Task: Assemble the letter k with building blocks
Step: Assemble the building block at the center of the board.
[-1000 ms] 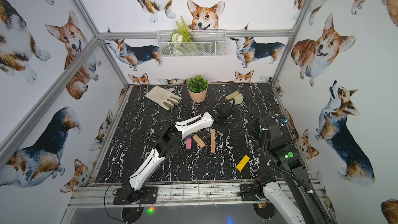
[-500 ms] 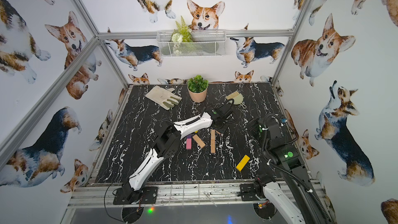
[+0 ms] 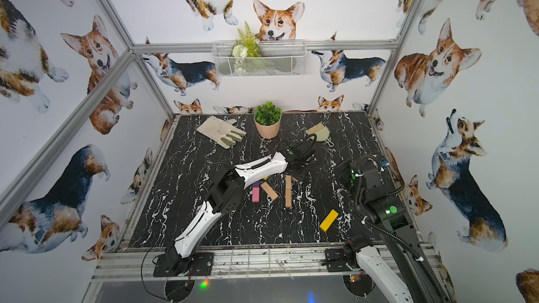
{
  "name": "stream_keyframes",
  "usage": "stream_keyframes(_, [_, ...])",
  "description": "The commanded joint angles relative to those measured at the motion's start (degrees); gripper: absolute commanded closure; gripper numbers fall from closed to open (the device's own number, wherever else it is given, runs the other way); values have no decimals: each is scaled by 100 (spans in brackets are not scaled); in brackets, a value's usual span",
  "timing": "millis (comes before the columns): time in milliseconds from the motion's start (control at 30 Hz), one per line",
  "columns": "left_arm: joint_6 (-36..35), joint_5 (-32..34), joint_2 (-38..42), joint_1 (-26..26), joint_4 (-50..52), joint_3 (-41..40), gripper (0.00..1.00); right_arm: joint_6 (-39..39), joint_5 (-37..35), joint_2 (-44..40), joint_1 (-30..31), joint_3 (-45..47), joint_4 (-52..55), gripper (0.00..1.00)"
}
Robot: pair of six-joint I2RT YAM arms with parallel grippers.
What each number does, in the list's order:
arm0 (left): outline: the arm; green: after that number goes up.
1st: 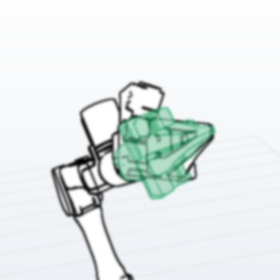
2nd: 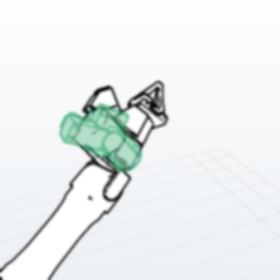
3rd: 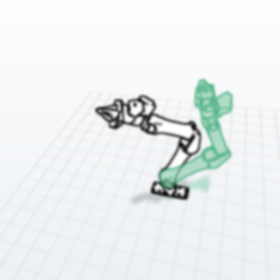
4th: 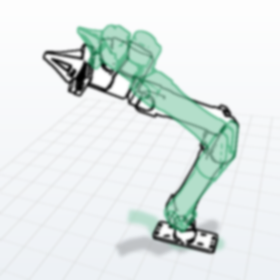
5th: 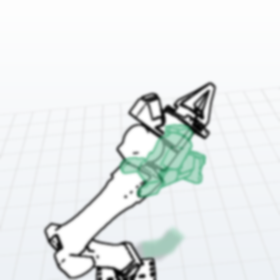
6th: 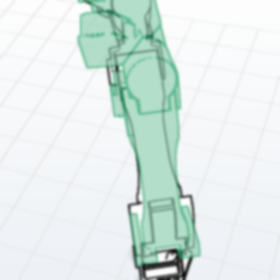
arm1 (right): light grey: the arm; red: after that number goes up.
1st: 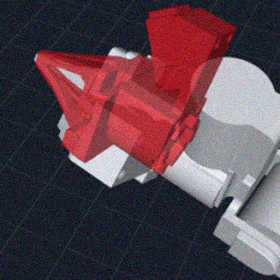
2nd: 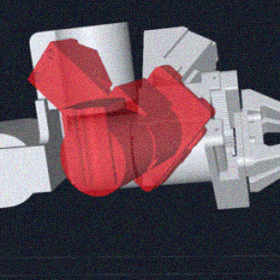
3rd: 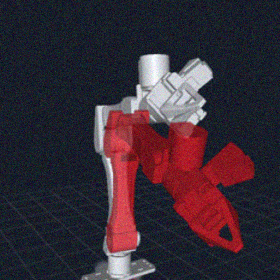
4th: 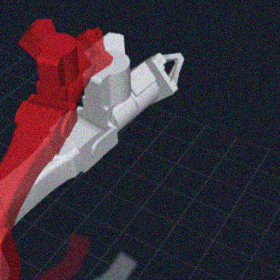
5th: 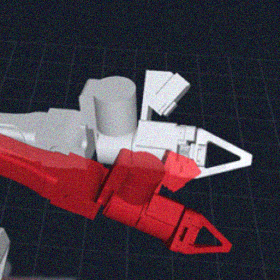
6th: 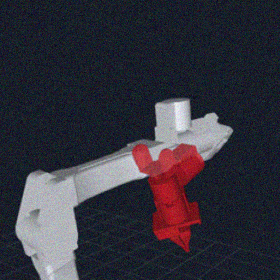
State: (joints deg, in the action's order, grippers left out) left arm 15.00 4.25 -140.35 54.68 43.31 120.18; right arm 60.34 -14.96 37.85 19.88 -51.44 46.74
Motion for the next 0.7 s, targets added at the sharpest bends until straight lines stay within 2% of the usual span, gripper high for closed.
stream_keyframes(0, [-116, 302, 90, 27, 188, 175, 44, 154, -35, -5, -2, 24, 10, 11])
stream_keyframes(200, [-172, 367, 169, 90, 449, 859, 36, 165, -227, 68, 3, -27, 373, 10])
stream_keyframes(267, [-159, 389, 285, 105, 509, 1059, 36, 136, -299, 327, 4, -143, 805, 1])
stream_keyframes(300, [-151, 420, 347, 111, 528, 1122, 34, 168, -331, 534, 3, -220, 1088, 1])
stream_keyframes(400, [-24, 567, 712, 82, 476, 1114, 22, 290, -202, 798, 7, -32, 1197, 0])
stream_keyframes(433, [81, 656, 956, 43, 407, 976, 14, 415, -131, 778, 7, 120, 1116, 0])
stream_keyframes(533, [438, 600, 1619, -191, 146, 258, 3, 839, 15, 849, 7, 462, 993, 1])
stream_keyframes(667, [928, 249, 2611, -742, -260, -1125, 0, 1475, 53, 1495, 1, 539, 1542, 0])
